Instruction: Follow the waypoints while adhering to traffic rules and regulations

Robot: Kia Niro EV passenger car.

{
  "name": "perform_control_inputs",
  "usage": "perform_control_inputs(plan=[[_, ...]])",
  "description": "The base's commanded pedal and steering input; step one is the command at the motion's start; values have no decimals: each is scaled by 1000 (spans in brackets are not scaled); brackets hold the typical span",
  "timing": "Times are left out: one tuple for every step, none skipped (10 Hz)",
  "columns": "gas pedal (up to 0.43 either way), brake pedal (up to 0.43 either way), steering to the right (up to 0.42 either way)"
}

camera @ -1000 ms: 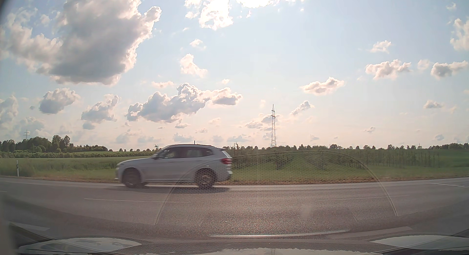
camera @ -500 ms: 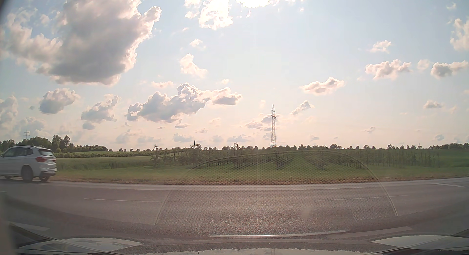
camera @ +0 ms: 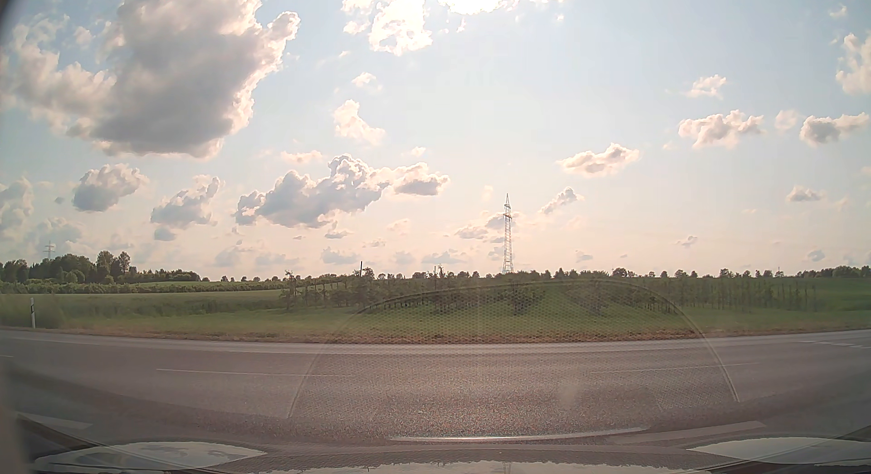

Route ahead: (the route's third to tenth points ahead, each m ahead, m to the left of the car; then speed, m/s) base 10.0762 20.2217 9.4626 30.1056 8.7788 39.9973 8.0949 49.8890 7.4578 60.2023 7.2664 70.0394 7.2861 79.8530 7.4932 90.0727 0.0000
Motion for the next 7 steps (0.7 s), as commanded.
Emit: perform_control_inputs(plan=[[0,354,0],[0,354,0],[0,354,0],[0,354,0],[0,354,0],[0,354,0],[0,354,0]])
